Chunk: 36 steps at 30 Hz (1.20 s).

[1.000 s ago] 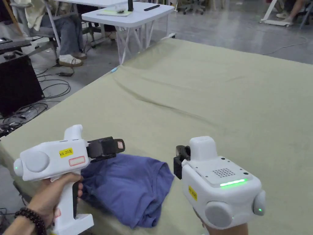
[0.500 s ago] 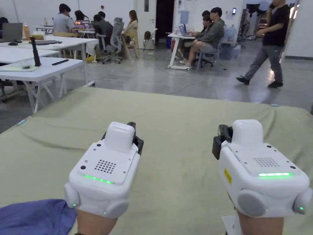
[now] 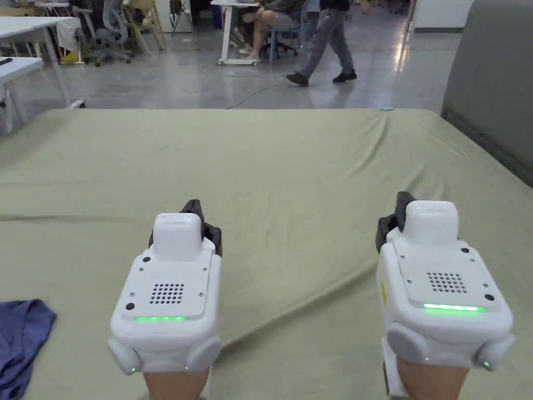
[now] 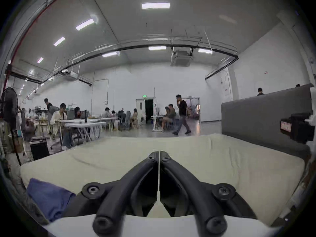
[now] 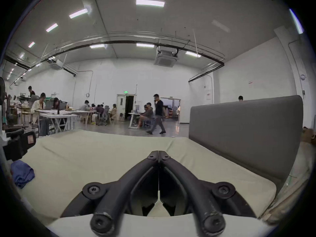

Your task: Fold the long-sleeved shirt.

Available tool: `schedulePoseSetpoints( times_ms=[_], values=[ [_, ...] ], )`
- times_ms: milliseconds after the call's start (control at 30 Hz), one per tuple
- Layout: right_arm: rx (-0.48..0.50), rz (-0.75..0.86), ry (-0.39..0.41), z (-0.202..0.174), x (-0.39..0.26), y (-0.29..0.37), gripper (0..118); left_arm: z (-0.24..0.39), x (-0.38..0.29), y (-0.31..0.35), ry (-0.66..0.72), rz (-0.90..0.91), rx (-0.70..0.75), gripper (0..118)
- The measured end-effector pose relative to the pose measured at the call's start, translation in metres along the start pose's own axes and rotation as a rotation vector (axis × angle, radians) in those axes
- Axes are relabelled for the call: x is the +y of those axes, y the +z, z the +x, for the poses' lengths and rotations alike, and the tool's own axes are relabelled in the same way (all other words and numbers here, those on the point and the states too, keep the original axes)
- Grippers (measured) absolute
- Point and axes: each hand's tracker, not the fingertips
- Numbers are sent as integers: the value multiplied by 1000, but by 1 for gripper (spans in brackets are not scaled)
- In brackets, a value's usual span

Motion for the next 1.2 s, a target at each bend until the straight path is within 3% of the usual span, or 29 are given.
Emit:
schedulePoseSetpoints(
  times_ms=[467,500,533,567,600,633,700,733,1000,1200],
  values=[
    [45,-13,38,-9,-18,13,0,-2,-26,12,-35,-49,0,0],
    [48,-11,39,-9,-17,13,11,-2,-26,13,-37,-45,3,12],
    [44,-6,45,-10,-17,13,32,-4,-26,13,-32,-39,0,29],
    [50,-5,44,-10,-16,13,62,-6,-25,12,-27,-37,-6,58],
    [62,-12,45,-10,-14,11,101,-7,-24,11,-22,-42,-12,104],
    [66,-30,49,-12,-13,8,118,-9,-22,8,-2,-60,-24,118],
    [48,-40,61,-13,-16,6,118,-13,-26,6,46,-146,10,118],
    [31,-3,63,-15,-17,10,118,-13,-29,4,36,-60,-15,118],
    [74,-38,49,-10,-14,0,118,-13,-34,4,-105,-42,26,118],
    [72,-31,54,-11,-15,10,118,-18,-31,17,-67,6,11,118]
  ],
)
